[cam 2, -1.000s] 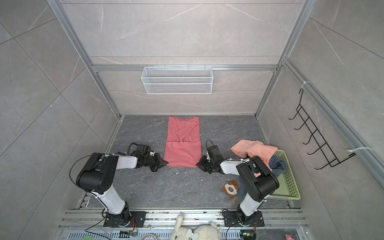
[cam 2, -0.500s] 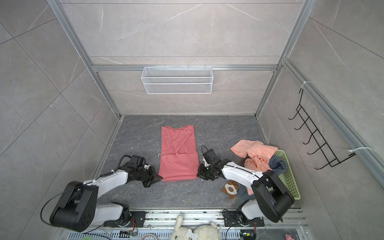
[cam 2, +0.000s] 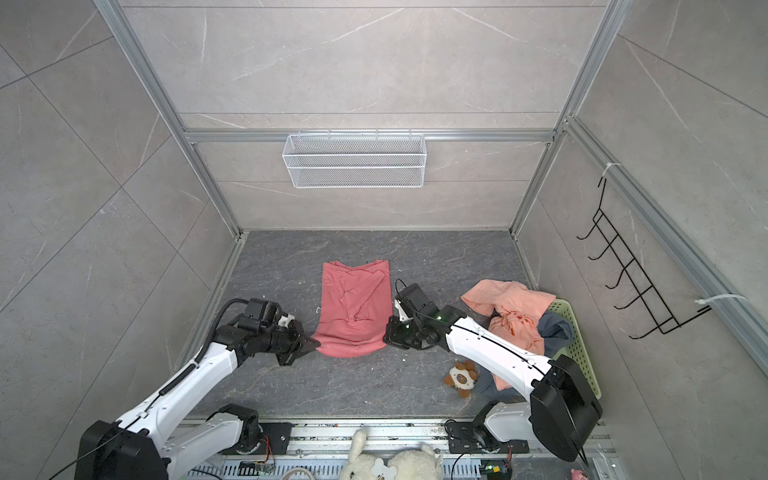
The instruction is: Fold and stack the t-shirts
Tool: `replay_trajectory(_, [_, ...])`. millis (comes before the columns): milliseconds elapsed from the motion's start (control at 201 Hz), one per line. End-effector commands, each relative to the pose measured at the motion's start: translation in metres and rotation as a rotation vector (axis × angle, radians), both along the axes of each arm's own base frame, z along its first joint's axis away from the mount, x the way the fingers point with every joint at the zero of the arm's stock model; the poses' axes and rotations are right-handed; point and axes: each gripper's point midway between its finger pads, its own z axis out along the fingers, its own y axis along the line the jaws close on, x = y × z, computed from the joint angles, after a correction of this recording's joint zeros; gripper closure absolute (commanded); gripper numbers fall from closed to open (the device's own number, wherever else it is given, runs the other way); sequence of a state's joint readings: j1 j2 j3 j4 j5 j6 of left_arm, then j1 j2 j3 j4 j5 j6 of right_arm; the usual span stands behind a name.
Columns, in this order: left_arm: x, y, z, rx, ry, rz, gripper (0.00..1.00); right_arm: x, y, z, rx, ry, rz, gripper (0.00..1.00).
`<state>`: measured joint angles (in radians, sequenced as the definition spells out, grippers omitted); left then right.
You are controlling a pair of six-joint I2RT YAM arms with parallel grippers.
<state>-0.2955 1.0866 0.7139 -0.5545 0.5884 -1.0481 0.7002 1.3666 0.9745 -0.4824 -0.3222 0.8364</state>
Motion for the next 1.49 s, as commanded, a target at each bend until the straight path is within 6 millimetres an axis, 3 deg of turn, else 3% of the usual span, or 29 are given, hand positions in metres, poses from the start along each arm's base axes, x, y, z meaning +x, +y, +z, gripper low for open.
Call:
replay_trajectory(0, [0.038,-0.006,0.03,0.018,-0.122,-0.032,1.0,0.032,0.017,0.022,0.008,-0.095,0.002,0.88])
replay_trajectory(199, [0.103,-0.021,0.056,0.014,-0.228,-0.058,1.0,0.079,0.041,0.037,0.042,-0.099,-0.04,0.88])
replay_trajectory(398, [0.156,-0.031,0.059,-0.002,-0.252,-0.08,1.0,0.128,0.044,0.039,0.105,-0.084,-0.1,0.87])
replay_trajectory(647, [0.224,-0.024,0.028,-0.068,-0.19,-0.04,1.0,0.196,0.027,-0.007,0.187,0.036,-0.23,0.86])
replay_trajectory(752, [0.257,-0.02,0.012,-0.113,-0.167,-0.011,1.0,0.225,0.02,-0.018,0.192,0.04,-0.269,0.86])
replay_trajectory(921, [0.302,-0.024,0.004,-0.172,-0.168,0.003,1.0,0.261,0.014,-0.034,0.221,0.065,-0.32,0.85])
replay_trajectory(1075, [0.329,-0.03,-0.003,-0.212,-0.156,-0.006,1.0,0.29,0.015,-0.046,0.241,0.076,-0.346,0.85])
replay_trajectory(1110, [0.334,-0.031,0.003,-0.221,-0.169,-0.006,1.0,0.296,0.015,-0.047,0.246,0.074,-0.35,0.85])
replay_trajectory(1135, [0.339,-0.031,-0.012,-0.22,-0.146,-0.001,1.0,0.3,0.015,-0.048,0.246,0.07,-0.354,0.85])
replay_trajectory(1249, [0.355,-0.033,-0.016,-0.241,-0.156,0.006,0.99,0.315,0.012,-0.055,0.254,0.083,-0.393,0.85])
replay_trajectory(1354, [0.36,-0.034,-0.011,-0.266,-0.177,0.007,1.0,0.319,0.014,-0.054,0.263,0.08,-0.386,0.85])
replay_trajectory(1488, [0.352,-0.033,0.003,-0.269,-0.221,-0.004,1.0,0.31,0.011,-0.041,0.264,0.053,-0.368,0.88])
